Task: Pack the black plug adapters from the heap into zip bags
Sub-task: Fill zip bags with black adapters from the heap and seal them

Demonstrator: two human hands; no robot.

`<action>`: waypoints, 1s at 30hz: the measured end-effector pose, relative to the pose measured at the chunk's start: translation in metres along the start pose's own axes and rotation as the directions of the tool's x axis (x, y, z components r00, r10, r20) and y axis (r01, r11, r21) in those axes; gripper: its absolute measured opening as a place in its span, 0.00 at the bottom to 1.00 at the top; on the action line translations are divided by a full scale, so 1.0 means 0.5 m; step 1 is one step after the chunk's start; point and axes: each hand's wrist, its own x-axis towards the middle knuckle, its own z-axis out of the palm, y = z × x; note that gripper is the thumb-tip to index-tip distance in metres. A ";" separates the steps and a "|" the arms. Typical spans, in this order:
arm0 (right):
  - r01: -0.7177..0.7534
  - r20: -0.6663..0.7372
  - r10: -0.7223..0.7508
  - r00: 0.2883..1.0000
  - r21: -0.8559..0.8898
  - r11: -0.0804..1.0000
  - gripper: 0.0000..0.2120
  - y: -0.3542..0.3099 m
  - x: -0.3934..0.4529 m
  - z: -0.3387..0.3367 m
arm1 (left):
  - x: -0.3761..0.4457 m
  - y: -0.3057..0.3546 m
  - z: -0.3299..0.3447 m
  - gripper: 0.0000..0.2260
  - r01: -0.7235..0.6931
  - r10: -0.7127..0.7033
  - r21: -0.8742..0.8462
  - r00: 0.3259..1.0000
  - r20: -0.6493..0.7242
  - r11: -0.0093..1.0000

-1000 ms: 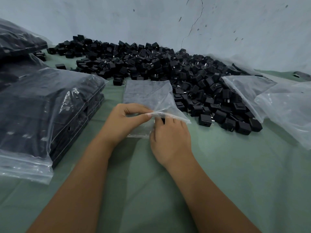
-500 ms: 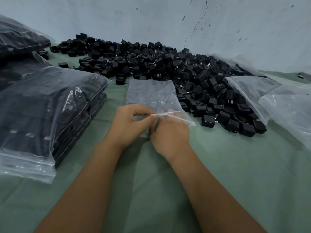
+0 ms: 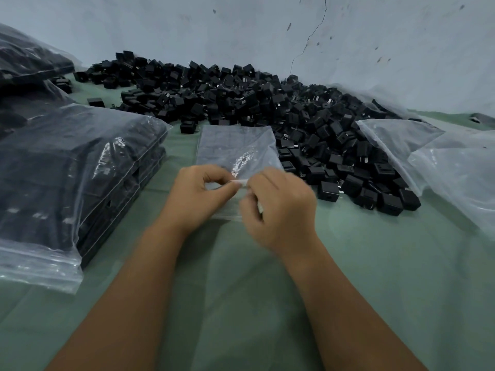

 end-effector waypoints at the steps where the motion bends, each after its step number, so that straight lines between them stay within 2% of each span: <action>1: -0.032 -0.052 0.033 0.998 0.026 0.999 0.08 0.011 0.003 -0.004 | 0.000 -0.001 -0.003 0.07 0.013 -0.013 0.020 1.000 -0.005 1.000; 3: -0.225 -0.072 0.231 0.970 0.083 0.971 0.09 0.046 0.004 -0.014 | 0.000 -0.004 -0.010 0.05 0.045 -0.044 0.050 0.999 -0.014 0.998; 4: -0.334 -0.035 0.338 0.941 0.075 0.939 0.11 0.067 0.002 -0.020 | -0.001 -0.004 -0.015 0.06 0.054 -0.053 0.064 0.998 -0.024 0.996; 6: -0.471 0.122 0.479 0.869 -0.089 0.878 0.16 0.117 -0.012 -0.023 | -0.003 -0.005 -0.021 0.07 0.058 -0.053 0.093 0.997 -0.050 0.994; 9: -0.471 0.335 0.638 0.693 -0.460 0.753 0.24 0.158 -0.030 -0.019 | -0.005 0.001 -0.021 0.08 0.017 -0.014 0.237 1.000 -0.016 0.971; 12: -0.451 0.391 0.694 0.604 -0.550 0.703 0.26 0.164 -0.041 -0.010 | -0.004 0.010 -0.002 0.13 -0.173 0.110 0.470 0.981 0.160 0.865; 14: -0.470 0.379 0.735 0.561 -0.586 0.661 0.25 0.170 -0.040 -0.010 | -0.005 0.013 0.021 0.24 -0.239 0.117 0.529 0.960 0.255 0.814; 15: -0.463 0.347 0.753 0.559 -0.623 0.630 0.24 0.172 -0.039 -0.011 | -0.007 0.015 0.034 0.29 -0.248 0.099 0.536 0.952 0.290 0.807; 17: -0.415 0.272 0.728 0.630 -0.674 0.611 0.25 0.171 -0.038 -0.011 | -0.005 0.011 0.059 0.31 -0.254 0.051 0.552 0.933 0.357 0.794; 19: -0.356 0.281 0.618 0.734 -0.617 0.702 0.28 0.168 -0.035 -0.005 | 0.001 0.004 0.069 0.26 -0.247 -0.026 0.561 0.901 0.434 0.790; 20: -0.317 0.335 0.556 0.761 -0.556 0.769 0.30 0.168 -0.035 -0.001 | 0.002 0.000 0.069 0.24 -0.237 -0.055 0.550 0.886 0.461 0.801; 22: -0.264 0.497 0.454 0.739 -0.407 0.875 0.30 0.173 -0.030 0.005 | 0.003 -0.006 0.066 0.21 -0.221 -0.067 0.515 0.874 0.482 0.828; 25: -0.220 0.635 0.403 0.659 -0.349 0.911 0.26 0.192 -0.031 0.011 | 0.000 -0.011 0.063 0.18 -0.221 -0.052 0.487 0.873 0.486 0.845; 28: -0.234 0.602 0.477 0.640 -0.439 0.868 0.22 0.201 -0.032 0.016 | -0.002 -0.012 0.065 0.18 -0.208 -0.052 0.484 0.880 0.471 0.850; 30: -0.278 0.521 0.510 0.684 -0.461 0.843 0.19 0.198 -0.031 0.018 | -0.002 -0.012 0.067 0.18 -0.208 -0.050 0.484 0.883 0.467 0.850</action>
